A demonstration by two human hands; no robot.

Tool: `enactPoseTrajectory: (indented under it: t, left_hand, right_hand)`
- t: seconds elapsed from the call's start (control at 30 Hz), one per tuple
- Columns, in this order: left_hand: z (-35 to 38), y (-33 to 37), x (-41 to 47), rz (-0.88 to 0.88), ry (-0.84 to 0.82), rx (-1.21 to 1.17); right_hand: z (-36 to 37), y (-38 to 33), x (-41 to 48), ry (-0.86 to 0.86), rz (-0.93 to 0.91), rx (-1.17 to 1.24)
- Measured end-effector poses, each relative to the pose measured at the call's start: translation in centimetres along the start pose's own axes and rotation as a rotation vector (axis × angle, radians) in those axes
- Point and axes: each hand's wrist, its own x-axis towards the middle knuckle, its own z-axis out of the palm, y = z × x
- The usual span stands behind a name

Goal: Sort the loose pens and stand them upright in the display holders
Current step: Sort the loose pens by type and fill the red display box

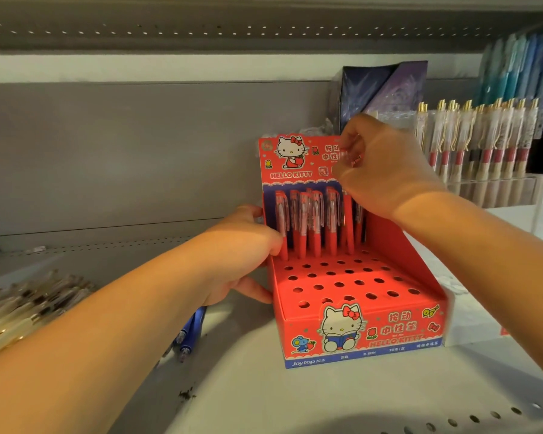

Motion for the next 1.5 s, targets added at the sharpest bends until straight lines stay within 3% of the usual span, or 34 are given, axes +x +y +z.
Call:
enactPoseTrajectory:
  t: [0.23,0.63,0.87,0.97,1.07,1.23,1.37,1.5]
  left_hand:
    - [0.2,0.0,-0.1,0.019,-0.005,-0.004]
    - [0.2,-0.1,-0.1,0.009,-0.003,0.006]
    - [0.0,-0.3,0.0,0.01,0.005,0.018]
    - [-0.4,-0.2,0.0,0.023,0.007,0.068]
    - [-1.2,0.1,0.0,0.027,0.036,0.241]
    - [-3.7,1.2,-1.7,0.065,0.165,0.327]
    - [-7.5,2.4,-5.0,0.07,0.268,0.538]
    - [-12.6,1.3,-8.6,0.025,0.351,0.578]
  right_hand:
    - [0.2,-0.3,-0.3,-0.04,0.043,0.032]
    - [-0.6,-0.7,-0.7,-0.413,0.208,-0.229]
    - [-0.5,-0.8,-0.7,-0.392,0.144,-0.318]
    - [-0.7,-1.0,-0.7,-0.287,0.099,-0.36]
    - [-0.6,-1.5,-0.8,-0.189,0.014,-0.205]
    - [0.7,-2.8,-2.4,-0.4,-0.079,0.247]
    - [1.5,-3.8,-2.8,-0.532,-0.131,0.293]
    - [2.0,-6.3,-2.8,-0.593,-0.203,0.249]
